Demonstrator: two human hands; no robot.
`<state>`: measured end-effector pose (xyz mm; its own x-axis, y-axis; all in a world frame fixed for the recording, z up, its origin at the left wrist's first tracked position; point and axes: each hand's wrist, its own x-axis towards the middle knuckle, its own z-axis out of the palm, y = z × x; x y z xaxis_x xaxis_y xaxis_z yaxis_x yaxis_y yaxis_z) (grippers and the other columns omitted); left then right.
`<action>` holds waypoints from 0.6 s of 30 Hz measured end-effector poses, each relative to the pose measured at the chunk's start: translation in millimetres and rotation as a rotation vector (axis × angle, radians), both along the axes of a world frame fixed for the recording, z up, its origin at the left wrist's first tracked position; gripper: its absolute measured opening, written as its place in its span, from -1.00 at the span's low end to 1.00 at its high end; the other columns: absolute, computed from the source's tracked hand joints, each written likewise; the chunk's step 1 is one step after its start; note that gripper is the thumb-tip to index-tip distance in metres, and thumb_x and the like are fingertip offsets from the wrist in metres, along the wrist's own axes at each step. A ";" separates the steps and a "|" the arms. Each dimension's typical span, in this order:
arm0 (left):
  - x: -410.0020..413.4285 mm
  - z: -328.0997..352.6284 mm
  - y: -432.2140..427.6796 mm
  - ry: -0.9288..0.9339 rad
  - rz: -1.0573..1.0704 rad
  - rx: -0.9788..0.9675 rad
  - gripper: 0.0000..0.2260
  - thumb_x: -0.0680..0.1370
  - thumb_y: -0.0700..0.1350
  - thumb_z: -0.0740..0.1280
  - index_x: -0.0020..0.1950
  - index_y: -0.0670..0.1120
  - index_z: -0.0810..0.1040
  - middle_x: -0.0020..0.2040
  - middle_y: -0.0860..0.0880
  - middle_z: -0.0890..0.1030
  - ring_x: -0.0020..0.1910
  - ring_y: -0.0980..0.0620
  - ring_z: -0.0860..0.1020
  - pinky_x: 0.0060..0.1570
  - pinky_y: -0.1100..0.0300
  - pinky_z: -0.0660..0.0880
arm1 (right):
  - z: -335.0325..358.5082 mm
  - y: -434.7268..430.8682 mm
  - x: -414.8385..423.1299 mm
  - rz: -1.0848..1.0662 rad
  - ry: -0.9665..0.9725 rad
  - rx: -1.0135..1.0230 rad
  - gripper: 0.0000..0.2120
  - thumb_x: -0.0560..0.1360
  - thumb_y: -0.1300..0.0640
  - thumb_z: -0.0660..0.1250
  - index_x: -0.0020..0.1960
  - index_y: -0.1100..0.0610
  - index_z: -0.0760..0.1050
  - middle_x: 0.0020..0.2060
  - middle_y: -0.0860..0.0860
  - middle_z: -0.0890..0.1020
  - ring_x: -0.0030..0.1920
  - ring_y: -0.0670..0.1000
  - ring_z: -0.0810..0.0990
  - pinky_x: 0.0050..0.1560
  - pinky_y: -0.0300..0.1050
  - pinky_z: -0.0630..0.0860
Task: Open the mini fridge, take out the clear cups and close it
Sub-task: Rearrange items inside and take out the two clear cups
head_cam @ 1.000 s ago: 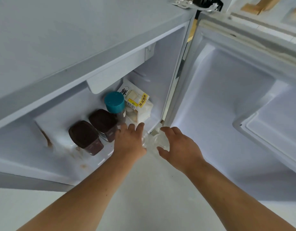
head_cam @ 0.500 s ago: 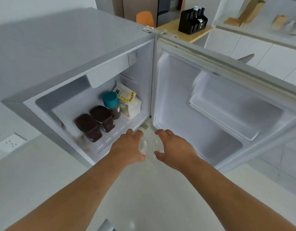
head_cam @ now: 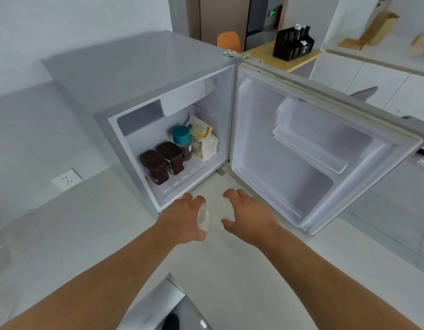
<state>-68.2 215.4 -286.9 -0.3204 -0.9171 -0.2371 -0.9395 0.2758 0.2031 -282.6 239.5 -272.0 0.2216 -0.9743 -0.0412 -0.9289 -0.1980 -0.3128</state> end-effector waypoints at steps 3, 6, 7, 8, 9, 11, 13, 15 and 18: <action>18.2 -7.2 4.9 0.002 -0.002 0.010 -0.19 0.27 0.29 0.54 0.41 0.15 0.27 0.26 -0.01 0.44 0.16 -0.08 0.57 0.06 -0.04 0.65 | -3.4 3.2 16.7 0.002 0.013 0.009 -0.40 0.51 -0.15 0.40 0.44 -0.10 0.22 0.28 -0.06 0.50 -0.01 0.04 0.59 -0.21 -0.08 0.54; 38.9 -18.3 4.4 0.024 0.010 0.033 -0.20 0.28 0.28 0.53 0.42 0.14 0.28 0.27 -0.01 0.43 0.18 -0.09 0.56 0.08 -0.05 0.64 | -8.5 1.7 35.1 0.001 0.027 0.024 -0.41 0.51 -0.15 0.40 0.44 -0.09 0.23 0.28 -0.06 0.50 0.01 0.05 0.60 -0.21 -0.10 0.52; 46.5 -22.1 3.5 0.030 0.014 0.041 -0.20 0.29 0.27 0.53 0.42 0.13 0.27 0.28 -0.02 0.43 0.18 -0.10 0.55 0.09 -0.04 0.63 | -9.9 0.6 42.3 -0.003 0.026 0.032 -0.41 0.52 -0.15 0.40 0.45 -0.10 0.23 0.29 -0.06 0.49 0.01 0.04 0.60 -0.20 -0.10 0.52; 54.5 -25.6 2.3 0.034 0.020 0.048 -0.20 0.30 0.27 0.53 0.43 0.13 0.27 0.29 -0.02 0.42 0.19 -0.10 0.54 0.09 -0.04 0.63 | -11.7 -1.0 50.1 -0.002 0.025 0.041 -0.41 0.52 -0.15 0.40 0.45 -0.10 0.23 0.29 -0.06 0.49 0.02 0.04 0.60 -0.19 -0.10 0.53; 62.9 -28.7 0.8 0.038 0.027 0.053 -0.21 0.30 0.27 0.53 0.43 0.14 0.27 0.29 -0.01 0.42 0.19 -0.09 0.54 0.09 -0.03 0.63 | -13.8 -2.6 58.2 0.003 0.025 0.049 -0.41 0.52 -0.15 0.39 0.45 -0.10 0.22 0.30 -0.07 0.49 0.02 0.04 0.60 -0.17 -0.10 0.54; 80.2 -33.8 -2.1 0.044 0.043 0.061 -0.20 0.31 0.26 0.54 0.45 0.14 0.27 0.29 -0.01 0.42 0.18 -0.09 0.54 0.07 -0.01 0.63 | -18.1 -6.0 74.9 0.018 0.023 0.066 -0.40 0.52 -0.16 0.39 0.45 -0.11 0.22 0.29 -0.07 0.49 0.03 0.05 0.60 -0.14 -0.07 0.58; 98.2 -39.2 -4.8 0.043 0.062 0.066 -0.18 0.31 0.25 0.53 0.47 0.15 0.26 0.28 -0.01 0.42 0.18 -0.10 0.54 0.06 -0.01 0.62 | -24.2 -10.6 91.3 0.035 0.020 0.078 -0.40 0.51 -0.16 0.39 0.45 -0.11 0.22 0.29 -0.07 0.49 0.04 0.05 0.60 -0.12 -0.07 0.58; 116.2 -44.8 -6.4 0.036 0.085 0.079 -0.17 0.31 0.24 0.52 0.49 0.16 0.24 0.25 -0.01 0.41 0.17 -0.11 0.53 0.02 -0.01 0.60 | -30.2 -16.0 108.3 0.051 0.017 0.094 -0.41 0.51 -0.16 0.39 0.44 -0.11 0.22 0.27 -0.07 0.49 0.03 0.04 0.59 -0.14 -0.07 0.57; 142.4 -54.5 -8.9 0.008 0.114 0.109 -0.20 0.32 0.25 0.52 0.47 0.12 0.25 0.26 -0.03 0.40 0.17 -0.12 0.52 0.01 0.00 0.59 | -38.5 -25.7 132.9 0.081 0.022 0.110 -0.41 0.51 -0.16 0.39 0.44 -0.11 0.23 0.25 -0.07 0.50 0.01 0.04 0.59 -0.11 -0.03 0.62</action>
<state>74.3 206.5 -341.5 -0.2181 -0.9167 -0.3347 -0.9617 0.1435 0.2337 -149.7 213.9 -310.5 0.2976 -0.9425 -0.1522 -0.9182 -0.2389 -0.3160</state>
